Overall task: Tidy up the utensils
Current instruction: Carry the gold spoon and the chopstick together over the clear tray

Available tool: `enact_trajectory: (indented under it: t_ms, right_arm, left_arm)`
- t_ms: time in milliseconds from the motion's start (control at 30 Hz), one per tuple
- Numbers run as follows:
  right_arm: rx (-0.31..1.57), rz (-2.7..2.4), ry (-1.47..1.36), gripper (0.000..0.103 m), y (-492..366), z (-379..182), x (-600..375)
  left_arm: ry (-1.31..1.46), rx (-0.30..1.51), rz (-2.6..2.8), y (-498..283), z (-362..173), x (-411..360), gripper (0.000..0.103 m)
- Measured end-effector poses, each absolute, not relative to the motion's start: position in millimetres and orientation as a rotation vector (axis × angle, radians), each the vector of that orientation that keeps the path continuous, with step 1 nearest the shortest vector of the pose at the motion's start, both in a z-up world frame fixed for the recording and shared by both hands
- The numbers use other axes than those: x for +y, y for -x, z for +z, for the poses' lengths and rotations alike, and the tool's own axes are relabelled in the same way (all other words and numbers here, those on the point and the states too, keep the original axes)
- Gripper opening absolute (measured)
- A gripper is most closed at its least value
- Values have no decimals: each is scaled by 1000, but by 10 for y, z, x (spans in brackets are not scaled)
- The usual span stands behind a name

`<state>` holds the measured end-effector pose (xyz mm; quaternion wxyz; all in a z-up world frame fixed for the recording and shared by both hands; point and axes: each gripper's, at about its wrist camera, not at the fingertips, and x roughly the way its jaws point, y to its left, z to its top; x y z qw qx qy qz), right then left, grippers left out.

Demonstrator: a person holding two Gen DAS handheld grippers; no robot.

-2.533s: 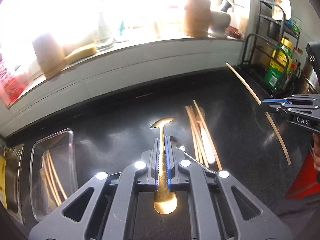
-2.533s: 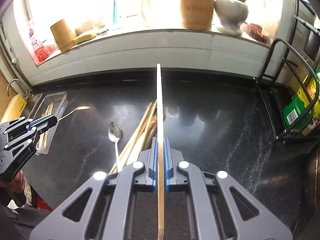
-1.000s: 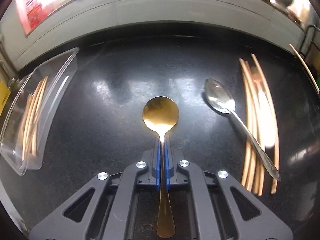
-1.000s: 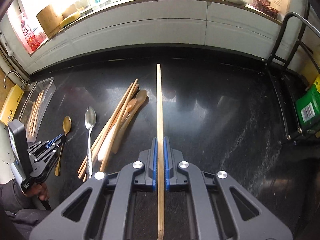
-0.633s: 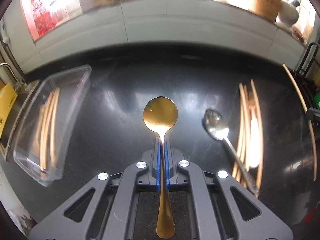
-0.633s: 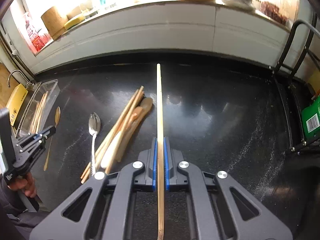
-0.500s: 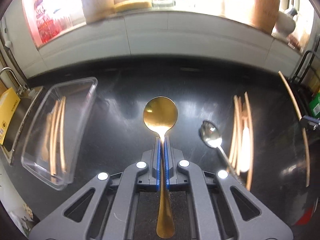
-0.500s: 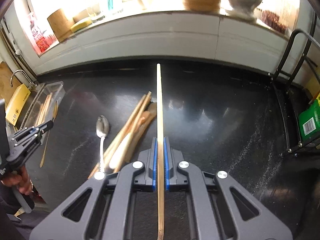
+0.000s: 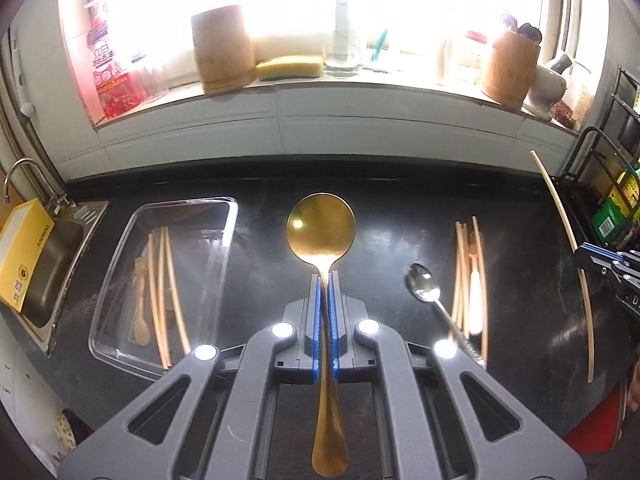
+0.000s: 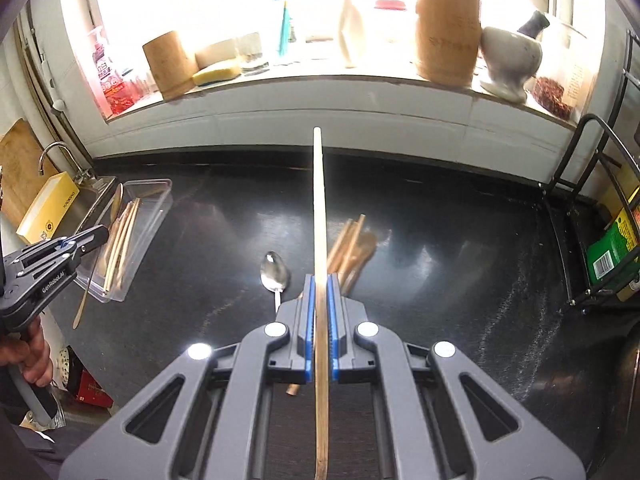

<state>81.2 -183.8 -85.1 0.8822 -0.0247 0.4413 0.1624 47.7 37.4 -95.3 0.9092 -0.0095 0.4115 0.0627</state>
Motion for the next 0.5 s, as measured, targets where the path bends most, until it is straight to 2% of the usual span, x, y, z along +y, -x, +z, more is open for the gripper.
enact_trajectory:
  t_ms: [500]
  right_arm:
    - [918,525,120,7,-840,-829,-160]
  left_arm:
    - [82,833,253,-178,-917,1671,3]
